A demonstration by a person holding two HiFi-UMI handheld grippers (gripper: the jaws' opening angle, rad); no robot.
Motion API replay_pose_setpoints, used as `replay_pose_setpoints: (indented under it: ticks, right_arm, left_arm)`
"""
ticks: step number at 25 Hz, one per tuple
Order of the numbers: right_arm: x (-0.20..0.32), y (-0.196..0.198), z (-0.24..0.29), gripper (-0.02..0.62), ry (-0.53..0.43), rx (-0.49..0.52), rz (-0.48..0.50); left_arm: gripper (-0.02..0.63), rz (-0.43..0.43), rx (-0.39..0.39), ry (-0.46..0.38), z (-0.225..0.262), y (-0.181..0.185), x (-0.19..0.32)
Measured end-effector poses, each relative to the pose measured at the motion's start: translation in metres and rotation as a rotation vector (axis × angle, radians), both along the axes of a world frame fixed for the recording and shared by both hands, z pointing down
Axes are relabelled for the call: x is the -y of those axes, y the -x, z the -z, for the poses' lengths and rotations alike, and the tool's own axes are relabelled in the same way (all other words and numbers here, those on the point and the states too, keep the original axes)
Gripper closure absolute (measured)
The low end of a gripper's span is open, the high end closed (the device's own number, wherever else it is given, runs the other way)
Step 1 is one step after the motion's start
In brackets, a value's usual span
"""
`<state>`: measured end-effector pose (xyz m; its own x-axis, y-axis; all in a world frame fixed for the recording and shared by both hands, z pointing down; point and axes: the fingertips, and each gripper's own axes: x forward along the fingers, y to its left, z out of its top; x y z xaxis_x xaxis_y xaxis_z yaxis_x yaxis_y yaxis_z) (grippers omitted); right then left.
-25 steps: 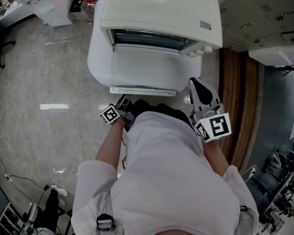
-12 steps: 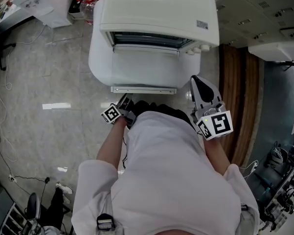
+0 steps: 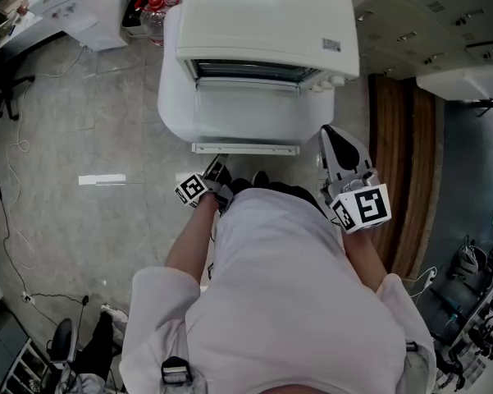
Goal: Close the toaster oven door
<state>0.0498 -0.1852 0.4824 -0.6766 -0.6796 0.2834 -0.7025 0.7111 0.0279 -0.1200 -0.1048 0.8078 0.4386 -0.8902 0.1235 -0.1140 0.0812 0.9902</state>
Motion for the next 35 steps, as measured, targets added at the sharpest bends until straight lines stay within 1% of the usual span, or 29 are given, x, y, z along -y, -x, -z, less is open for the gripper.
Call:
replay_pose_setpoints:
  ticks: [5, 16, 21, 24, 30, 32, 35]
  right_arm:
    - [0.0, -0.003, 0.02, 0.586, -0.004, 0.023, -0.01]
    - [-0.012, -0.016, 0.039, 0.586, 0.001, 0.075, -0.057]
    - [-0.019, -0.02, 0.044, 0.587, -0.007, 0.102, -0.091]
    - [-0.021, -0.022, 0.046, 0.587, -0.006, 0.124, -0.114]
    - [-0.028, -0.03, 0.047, 0.586, 0.001, 0.164, -0.165]
    - [-0.029, -0.031, 0.048, 0.587, 0.0, 0.173, -0.174]
    - [-0.031, -0.035, 0.05, 0.588, 0.0, 0.189, -0.181]
  left_arm:
    - [0.523, -0.019, 0.009, 0.038, 0.014, 0.001, 0.001]
    - [0.523, 0.009, -0.016, 0.113, 0.038, 0.002, 0.001]
    - [0.522, 0.006, -0.026, 0.108, 0.05, 0.003, 0.003]
    - [0.521, -0.015, -0.015, 0.108, 0.055, 0.005, 0.006]
    - [0.518, -0.044, -0.018, 0.095, 0.069, 0.005, 0.01]
    - [0.515, -0.045, -0.019, 0.084, 0.074, 0.006, 0.012]
    - [0.514, -0.032, -0.043, 0.07, 0.083, 0.005, 0.015]
